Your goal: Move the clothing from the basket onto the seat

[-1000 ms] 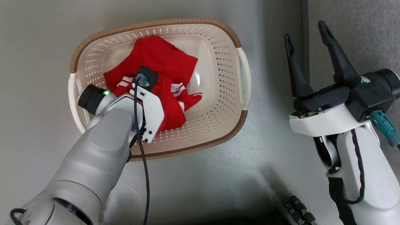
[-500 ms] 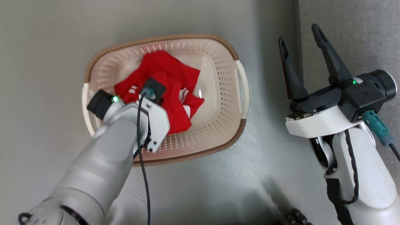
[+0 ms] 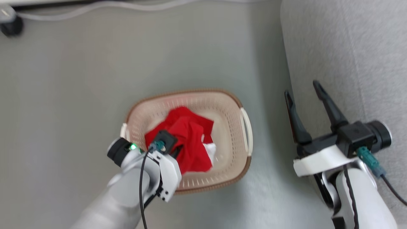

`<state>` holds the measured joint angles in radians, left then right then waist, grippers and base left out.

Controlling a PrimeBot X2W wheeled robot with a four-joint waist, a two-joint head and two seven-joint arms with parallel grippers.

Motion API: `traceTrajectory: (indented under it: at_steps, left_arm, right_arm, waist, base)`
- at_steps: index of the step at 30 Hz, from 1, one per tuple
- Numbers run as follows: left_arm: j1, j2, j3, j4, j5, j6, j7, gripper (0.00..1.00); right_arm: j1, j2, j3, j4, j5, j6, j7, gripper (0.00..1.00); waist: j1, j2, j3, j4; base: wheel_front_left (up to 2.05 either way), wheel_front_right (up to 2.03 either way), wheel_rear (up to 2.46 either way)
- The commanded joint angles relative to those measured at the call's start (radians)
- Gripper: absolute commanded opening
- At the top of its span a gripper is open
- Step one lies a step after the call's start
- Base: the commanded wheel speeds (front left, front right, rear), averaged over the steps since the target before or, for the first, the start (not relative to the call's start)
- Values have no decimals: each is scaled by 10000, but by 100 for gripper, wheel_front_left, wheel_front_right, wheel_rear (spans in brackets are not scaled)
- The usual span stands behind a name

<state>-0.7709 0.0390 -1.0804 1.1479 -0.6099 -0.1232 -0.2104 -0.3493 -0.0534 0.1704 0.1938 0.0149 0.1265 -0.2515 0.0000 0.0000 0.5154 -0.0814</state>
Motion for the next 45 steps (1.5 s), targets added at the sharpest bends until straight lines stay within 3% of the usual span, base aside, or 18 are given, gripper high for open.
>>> traceTrajectory:
  at_steps: [1,8,18,27,38,45]
  left_arm:
    - [192,112,101,-142,-66,-56,-166,0]
    - [1060,274,363,-902,-565,-71,-501,0]
    - [2366,1769,2236,-4644,194,-72,-511,0]
    - [2622,2725,3846,-7512,426,-71,-512,0]
    - [1450,3416,4429,-9246,-255,-31,729,0]
    - [1304,3473,4491,-9656,-463,180,1275,0]
  right_arm:
    - [286,32,160,-173,-80,42,-103,100]
    - [1239,32,-35,-69,-125,42,-103,100]
    - [2204,32,-297,-31,-120,42,-103,100]
    - [2764,32,-378,-19,-47,42,-103,100]
    - [3081,32,9,-48,94,42,-103,100]
    - [3098,32,200,-41,177,42,-103,100]
  waist:
    - [0,0,-1090,307]
    - [0,0,-2777,558]
    - [0,0,-4217,785]
    - [0,0,-4843,883]
    - [0,0,-5049,916]
    - [0,0,-5136,797]
  base:
    - [0,0,0]
    - [0,0,0]
    - [0,0,0]
    - [0,0,0]
    - [0,0,0]
    - [0,0,0]
